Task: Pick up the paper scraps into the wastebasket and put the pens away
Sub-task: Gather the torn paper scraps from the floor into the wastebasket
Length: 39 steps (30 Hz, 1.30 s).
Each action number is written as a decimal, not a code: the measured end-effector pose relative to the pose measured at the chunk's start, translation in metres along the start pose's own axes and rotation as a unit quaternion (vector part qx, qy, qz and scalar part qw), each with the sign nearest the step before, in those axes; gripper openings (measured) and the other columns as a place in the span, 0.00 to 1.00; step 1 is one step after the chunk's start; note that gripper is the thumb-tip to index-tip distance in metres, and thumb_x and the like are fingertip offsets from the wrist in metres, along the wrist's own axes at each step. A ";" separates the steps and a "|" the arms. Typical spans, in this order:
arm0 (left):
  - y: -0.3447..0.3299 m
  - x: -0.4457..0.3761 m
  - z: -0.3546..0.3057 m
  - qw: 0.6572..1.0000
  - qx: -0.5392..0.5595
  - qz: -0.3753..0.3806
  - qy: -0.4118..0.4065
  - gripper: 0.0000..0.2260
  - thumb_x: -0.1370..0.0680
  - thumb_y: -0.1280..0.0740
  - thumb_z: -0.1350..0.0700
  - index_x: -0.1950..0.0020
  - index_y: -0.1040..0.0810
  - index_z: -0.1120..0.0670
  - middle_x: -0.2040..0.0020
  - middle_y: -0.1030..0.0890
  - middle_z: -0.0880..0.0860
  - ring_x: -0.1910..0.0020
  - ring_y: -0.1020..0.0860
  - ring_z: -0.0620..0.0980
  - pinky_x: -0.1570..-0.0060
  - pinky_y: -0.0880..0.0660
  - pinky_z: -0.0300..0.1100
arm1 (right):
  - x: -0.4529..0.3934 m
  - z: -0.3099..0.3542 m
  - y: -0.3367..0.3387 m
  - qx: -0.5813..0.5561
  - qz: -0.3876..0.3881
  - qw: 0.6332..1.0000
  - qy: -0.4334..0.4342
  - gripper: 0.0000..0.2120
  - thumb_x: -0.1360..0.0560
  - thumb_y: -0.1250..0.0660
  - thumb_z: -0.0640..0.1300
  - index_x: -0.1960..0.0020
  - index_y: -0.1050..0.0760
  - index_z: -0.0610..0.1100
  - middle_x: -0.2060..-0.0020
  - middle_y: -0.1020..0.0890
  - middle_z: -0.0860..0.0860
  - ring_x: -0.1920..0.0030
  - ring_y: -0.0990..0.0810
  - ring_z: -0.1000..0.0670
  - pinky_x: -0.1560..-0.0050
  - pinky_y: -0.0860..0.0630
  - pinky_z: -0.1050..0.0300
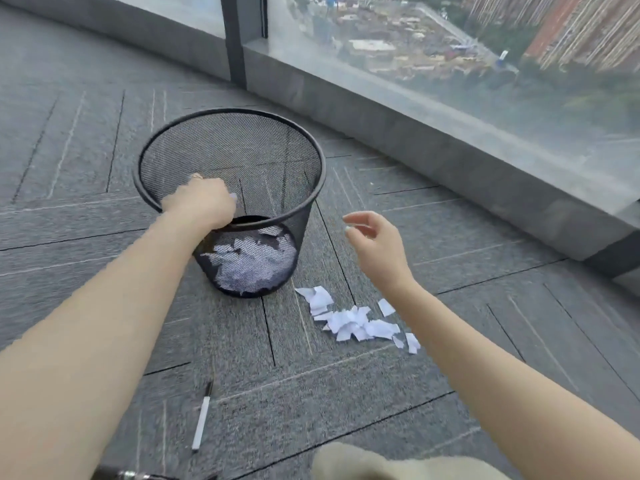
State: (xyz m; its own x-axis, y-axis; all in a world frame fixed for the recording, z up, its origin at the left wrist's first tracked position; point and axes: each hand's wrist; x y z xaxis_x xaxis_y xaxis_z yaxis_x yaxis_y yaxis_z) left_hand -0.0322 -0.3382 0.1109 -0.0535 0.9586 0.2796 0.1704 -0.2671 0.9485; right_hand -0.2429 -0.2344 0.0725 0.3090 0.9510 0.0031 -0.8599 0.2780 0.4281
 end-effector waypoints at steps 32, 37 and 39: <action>-0.255 0.066 -0.133 0.991 0.110 0.069 -0.044 0.15 0.24 0.37 0.57 0.38 0.27 0.55 0.37 0.28 0.59 0.37 0.31 0.60 0.39 0.33 0.51 | 0.068 -0.239 0.081 0.055 -0.025 0.960 -0.274 0.06 0.27 0.30 0.49 0.55 0.25 0.48 0.63 0.21 0.55 0.60 0.21 0.53 0.53 0.25 0.55; -0.259 0.055 -0.126 0.971 0.194 0.051 0.128 0.26 0.25 0.34 0.51 0.31 0.38 0.55 0.31 0.37 0.59 0.32 0.38 0.60 0.34 0.37 0.54 | 0.058 -0.244 0.061 0.172 0.028 0.949 -0.263 0.11 0.28 0.31 0.50 0.48 0.30 0.51 0.66 0.25 0.58 0.62 0.25 0.54 0.42 0.37 0.51; -0.261 0.050 -0.123 0.952 0.247 0.052 0.175 0.28 0.27 0.33 0.51 0.31 0.40 0.55 0.31 0.39 0.58 0.32 0.38 0.59 0.34 0.37 0.53 | 0.059 -0.245 0.061 0.166 0.005 0.953 -0.253 0.14 0.28 0.30 0.48 0.46 0.30 0.50 0.62 0.25 0.56 0.64 0.26 0.55 0.40 0.36 0.50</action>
State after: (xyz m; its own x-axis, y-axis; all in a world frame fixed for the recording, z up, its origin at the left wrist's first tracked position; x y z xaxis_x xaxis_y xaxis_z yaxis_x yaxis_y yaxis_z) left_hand -0.2001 -0.2321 -0.1046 -0.3205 0.8152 0.4824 0.6302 -0.1967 0.7511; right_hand -0.3763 -0.1280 -0.1228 0.5291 0.7440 0.4081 -0.7141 0.1306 0.6877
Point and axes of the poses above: each hand's wrist, its own x-axis away from the middle knuckle, its own y-axis out of the back of the hand, z = x × y
